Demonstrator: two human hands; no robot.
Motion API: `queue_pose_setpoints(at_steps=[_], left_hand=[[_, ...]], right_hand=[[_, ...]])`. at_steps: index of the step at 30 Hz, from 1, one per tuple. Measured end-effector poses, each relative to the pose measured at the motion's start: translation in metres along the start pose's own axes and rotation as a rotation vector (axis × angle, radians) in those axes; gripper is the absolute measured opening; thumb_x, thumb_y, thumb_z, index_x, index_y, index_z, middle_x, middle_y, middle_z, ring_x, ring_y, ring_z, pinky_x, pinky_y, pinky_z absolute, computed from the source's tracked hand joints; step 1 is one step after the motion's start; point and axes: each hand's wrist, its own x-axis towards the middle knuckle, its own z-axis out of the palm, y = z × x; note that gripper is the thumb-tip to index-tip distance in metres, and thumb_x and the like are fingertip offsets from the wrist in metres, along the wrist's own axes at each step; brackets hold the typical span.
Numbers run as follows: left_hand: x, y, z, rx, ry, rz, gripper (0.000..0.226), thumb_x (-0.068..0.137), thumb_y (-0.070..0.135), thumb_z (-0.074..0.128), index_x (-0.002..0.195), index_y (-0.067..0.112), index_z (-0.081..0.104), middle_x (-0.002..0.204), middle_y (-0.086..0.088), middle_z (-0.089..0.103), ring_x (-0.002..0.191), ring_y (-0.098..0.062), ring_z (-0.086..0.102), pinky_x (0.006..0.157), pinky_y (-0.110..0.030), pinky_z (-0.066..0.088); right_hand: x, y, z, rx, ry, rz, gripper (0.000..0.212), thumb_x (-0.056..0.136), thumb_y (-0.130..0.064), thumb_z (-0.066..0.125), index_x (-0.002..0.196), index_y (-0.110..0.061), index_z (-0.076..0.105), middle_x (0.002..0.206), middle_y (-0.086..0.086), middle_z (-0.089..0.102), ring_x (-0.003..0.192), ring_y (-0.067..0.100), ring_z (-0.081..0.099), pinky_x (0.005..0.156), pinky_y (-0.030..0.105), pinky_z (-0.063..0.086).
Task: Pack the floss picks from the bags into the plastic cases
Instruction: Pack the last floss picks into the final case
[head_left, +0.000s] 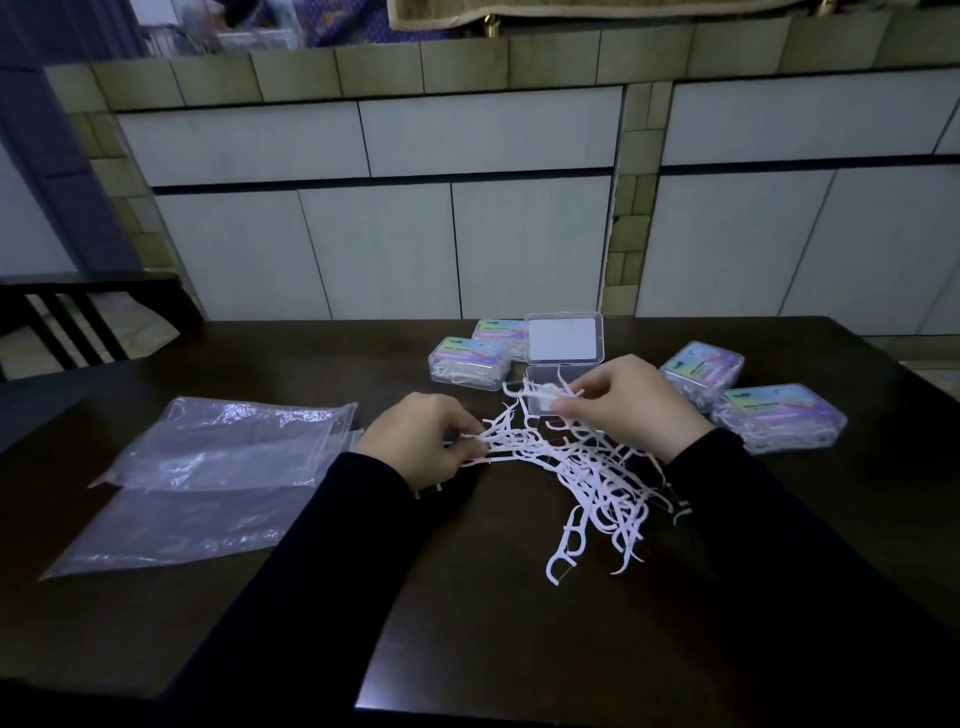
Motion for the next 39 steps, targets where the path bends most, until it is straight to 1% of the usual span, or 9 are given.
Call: queue_pose_setpoints(at_steps=[8,12,17,20,24,31,34,36,39], left_hand=[[0.01,0.003,0.005,-0.267,0.354,-0.02,0.012,0.084,0.031,0.071,0.09,0.023,0.078,0.086,0.011,0.066,0.082,-0.011,0.061,0.076,-0.032,0.05],[0.03,0.024,0.012,-0.47,0.519,-0.077,0.016,0.084,0.027,0.072,0.095,0.017,0.078,0.087,0.011,0.066,0.079,-0.004,0.061,0.071,-0.01,0.042],[0.053,0.052,0.024,-0.566,0.605,-0.113,0.023,0.088,0.026,0.068,0.104,0.013,0.075,0.09,0.011,0.061,0.088,-0.004,0.055,0.078,-0.013,0.039],[0.064,0.06,0.029,-0.67,0.669,-0.118,0.024,0.087,0.024,0.068,0.105,0.008,0.075,0.091,0.006,0.064,0.082,0.002,0.057,0.072,-0.001,0.035],[0.072,0.063,0.033,-0.687,0.677,-0.109,0.024,0.089,0.022,0.067,0.105,0.005,0.074,0.094,0.002,0.067,0.077,0.022,0.049,0.069,0.005,0.032],[0.081,0.054,0.04,-0.734,0.624,-0.141,0.028,0.088,0.024,0.067,0.111,0.009,0.071,0.099,0.009,0.064,0.087,0.002,0.057,0.069,0.004,0.037],[0.084,0.05,0.045,-0.732,0.554,-0.135,0.029,0.088,0.03,0.066,0.108,0.011,0.073,0.104,0.006,0.067,0.096,-0.005,0.059,0.078,-0.005,0.043],[0.084,0.048,0.047,-0.715,0.522,-0.124,0.029,0.088,0.033,0.065,0.105,0.011,0.074,0.103,0.004,0.067,0.092,-0.004,0.057,0.08,-0.009,0.045],[0.084,0.046,0.047,-0.692,0.521,-0.126,0.028,0.089,0.032,0.065,0.104,0.01,0.074,0.103,0.002,0.067,0.09,-0.005,0.056,0.071,0.001,0.037]], right_hand=[[0.009,0.01,-0.009,0.371,0.108,-0.051,0.013,0.085,-0.033,0.071,0.088,-0.021,0.076,0.086,-0.009,0.071,0.08,0.004,0.062,0.064,0.017,0.045],[0.019,0.01,-0.01,0.601,0.213,-0.098,0.004,0.086,-0.025,0.071,0.084,-0.024,0.074,0.071,-0.018,0.07,0.068,-0.009,0.063,0.059,0.002,0.042],[0.04,0.02,-0.001,0.628,0.291,-0.072,0.014,0.085,-0.028,0.072,0.097,-0.021,0.075,0.084,-0.011,0.074,0.087,0.005,0.068,0.078,0.019,0.05],[0.051,0.028,0.005,0.588,0.296,-0.052,0.029,0.082,-0.034,0.073,0.106,-0.017,0.074,0.097,-0.006,0.074,0.096,0.006,0.066,0.09,0.026,0.05],[0.062,0.032,0.008,0.64,0.275,-0.078,0.025,0.085,-0.031,0.07,0.107,-0.018,0.073,0.096,-0.009,0.074,0.094,0.003,0.065,0.085,0.023,0.048],[0.077,0.029,0.003,0.832,0.302,-0.1,0.018,0.089,-0.025,0.065,0.103,-0.017,0.072,0.088,-0.008,0.074,0.084,0.001,0.068,0.078,0.017,0.051],[0.079,0.032,0.006,0.734,0.251,-0.114,0.024,0.086,-0.033,0.068,0.105,-0.019,0.073,0.094,-0.008,0.074,0.093,0.006,0.067,0.094,0.034,0.051],[0.083,0.037,0.013,0.529,0.234,-0.134,0.019,0.078,-0.051,0.067,0.092,-0.039,0.074,0.093,-0.016,0.073,0.101,0.009,0.063,0.103,0.044,0.042],[0.083,0.04,0.015,0.115,0.198,-0.118,0.023,0.085,-0.054,0.061,0.099,-0.04,0.072,0.105,-0.016,0.07,0.117,0.018,0.049,0.097,0.037,0.026]])
